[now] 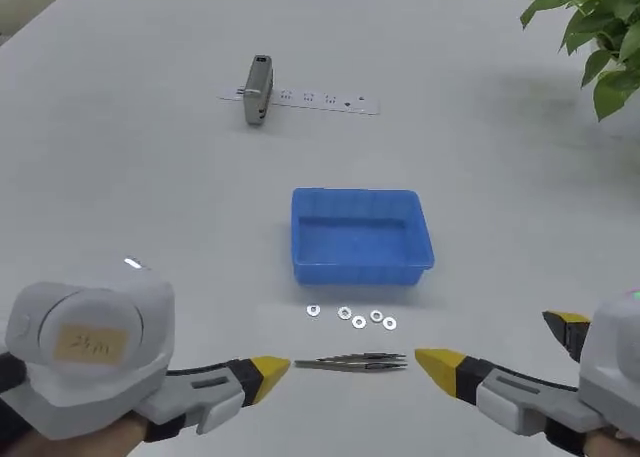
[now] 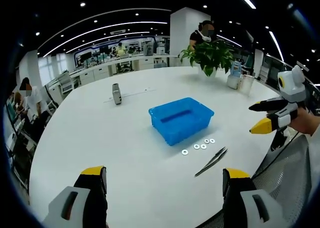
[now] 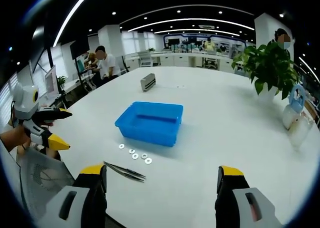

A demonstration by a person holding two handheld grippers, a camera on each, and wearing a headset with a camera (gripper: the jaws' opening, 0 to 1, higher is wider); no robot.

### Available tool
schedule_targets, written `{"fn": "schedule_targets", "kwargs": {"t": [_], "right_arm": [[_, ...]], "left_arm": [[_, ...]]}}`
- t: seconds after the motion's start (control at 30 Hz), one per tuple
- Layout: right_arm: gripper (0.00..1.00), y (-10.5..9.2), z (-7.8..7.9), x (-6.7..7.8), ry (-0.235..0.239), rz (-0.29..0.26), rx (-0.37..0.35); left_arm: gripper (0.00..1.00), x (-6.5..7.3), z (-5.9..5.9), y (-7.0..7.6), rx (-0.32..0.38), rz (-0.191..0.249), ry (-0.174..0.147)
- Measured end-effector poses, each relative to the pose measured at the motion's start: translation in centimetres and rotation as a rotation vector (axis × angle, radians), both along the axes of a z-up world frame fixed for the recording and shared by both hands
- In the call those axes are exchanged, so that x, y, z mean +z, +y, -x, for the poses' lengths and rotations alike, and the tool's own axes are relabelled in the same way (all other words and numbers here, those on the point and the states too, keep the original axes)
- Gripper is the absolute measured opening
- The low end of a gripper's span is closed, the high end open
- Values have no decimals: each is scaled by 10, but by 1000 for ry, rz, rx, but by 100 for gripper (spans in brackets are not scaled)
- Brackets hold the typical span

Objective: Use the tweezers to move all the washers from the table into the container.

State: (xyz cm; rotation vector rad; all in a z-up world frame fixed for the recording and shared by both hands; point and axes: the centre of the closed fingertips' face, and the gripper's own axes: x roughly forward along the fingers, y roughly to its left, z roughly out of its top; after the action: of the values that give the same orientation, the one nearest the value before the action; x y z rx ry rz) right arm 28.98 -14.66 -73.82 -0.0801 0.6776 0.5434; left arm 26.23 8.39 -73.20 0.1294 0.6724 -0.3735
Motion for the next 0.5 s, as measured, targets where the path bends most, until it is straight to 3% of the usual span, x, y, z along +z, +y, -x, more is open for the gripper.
{"fn": "schedule_targets", "kwargs": {"t": [0.3,0.37,0.4,0.43,0.5], "right_arm": [[90,1,-3,2,-6,0,1],[90,3,-3,2,-5,2,5],[90,3,-3,1,-3,5,8],[90,4,-2,1,-3,6,10],[90,5,-2,1,-3,2,12]], "left_arm": [[97,-1,-1,-1,-5,0,1],[79,1,-3,2,-4,-30,-25],[73,2,-8,10,44,-63,-48],[73,3,-8,11,48,-71,-50],[74,4,-10,8,35,-45,-72]]}}
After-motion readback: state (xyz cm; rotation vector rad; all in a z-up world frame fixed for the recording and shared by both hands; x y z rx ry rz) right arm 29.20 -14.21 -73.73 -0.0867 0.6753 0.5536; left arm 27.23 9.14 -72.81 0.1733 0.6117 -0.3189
